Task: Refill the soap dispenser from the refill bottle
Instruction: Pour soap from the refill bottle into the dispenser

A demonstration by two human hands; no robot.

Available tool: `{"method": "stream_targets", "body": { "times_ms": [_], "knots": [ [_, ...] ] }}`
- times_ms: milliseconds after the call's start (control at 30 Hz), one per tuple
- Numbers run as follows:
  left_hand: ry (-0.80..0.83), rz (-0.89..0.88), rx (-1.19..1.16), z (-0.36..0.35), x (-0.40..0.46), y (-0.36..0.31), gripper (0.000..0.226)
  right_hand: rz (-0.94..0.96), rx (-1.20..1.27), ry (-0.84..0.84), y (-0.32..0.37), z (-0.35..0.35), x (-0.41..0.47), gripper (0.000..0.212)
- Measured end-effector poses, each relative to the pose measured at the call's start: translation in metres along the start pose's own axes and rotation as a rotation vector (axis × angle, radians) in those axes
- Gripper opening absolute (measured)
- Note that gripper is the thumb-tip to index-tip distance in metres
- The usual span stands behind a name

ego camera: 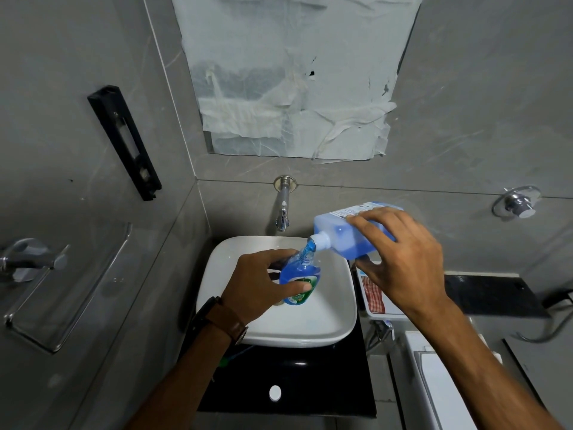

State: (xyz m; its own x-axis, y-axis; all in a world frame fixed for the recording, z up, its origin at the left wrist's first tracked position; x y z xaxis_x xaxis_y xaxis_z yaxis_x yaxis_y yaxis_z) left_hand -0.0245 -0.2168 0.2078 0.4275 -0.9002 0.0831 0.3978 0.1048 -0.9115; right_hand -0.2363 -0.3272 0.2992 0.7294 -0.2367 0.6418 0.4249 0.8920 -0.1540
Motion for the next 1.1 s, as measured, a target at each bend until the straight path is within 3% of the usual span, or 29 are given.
{"method": "stream_targets", "body": {
  "times_ms": [1100],
  "knots": [
    [-0.005, 0.019, -0.011, 0.0025, -0.0015, 0.0029, 0.057, -0.001, 0.006, -0.016, -0.0019, 0.0035, 0.0027, 0.061]
  ]
}}
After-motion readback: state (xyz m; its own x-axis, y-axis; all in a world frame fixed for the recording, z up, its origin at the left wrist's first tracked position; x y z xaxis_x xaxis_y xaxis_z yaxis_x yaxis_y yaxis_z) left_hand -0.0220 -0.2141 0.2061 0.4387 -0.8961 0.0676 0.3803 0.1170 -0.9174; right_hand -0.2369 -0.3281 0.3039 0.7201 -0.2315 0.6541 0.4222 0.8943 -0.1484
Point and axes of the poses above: each hand's wrist, its own x-axis towards the middle knuckle, its own z-axis out of the back of the hand, y = z × x, the point moved 5 cm from there along x, towards the middle knuckle, and after that the axes turned 10 degrees about z, right-handed, at the moved point
